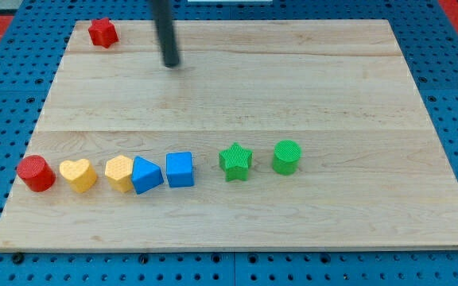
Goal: Slide the red star to the top left corner of the board
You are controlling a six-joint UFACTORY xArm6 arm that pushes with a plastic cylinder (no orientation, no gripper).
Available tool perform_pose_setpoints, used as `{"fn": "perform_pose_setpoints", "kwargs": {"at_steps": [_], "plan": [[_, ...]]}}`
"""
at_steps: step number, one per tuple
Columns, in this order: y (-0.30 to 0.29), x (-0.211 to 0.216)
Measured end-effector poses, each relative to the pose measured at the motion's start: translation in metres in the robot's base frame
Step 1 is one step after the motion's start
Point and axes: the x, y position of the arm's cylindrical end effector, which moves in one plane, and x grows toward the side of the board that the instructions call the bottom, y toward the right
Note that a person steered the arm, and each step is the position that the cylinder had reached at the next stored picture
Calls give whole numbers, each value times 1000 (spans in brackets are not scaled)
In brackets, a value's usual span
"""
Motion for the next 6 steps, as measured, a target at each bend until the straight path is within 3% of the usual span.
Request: {"fn": "perform_pose_setpoints", "kwargs": {"at_steps": [1,2,4,5,6], "plan": [[126,46],[189,101],[195,108],[193,142],[192,216]]}}
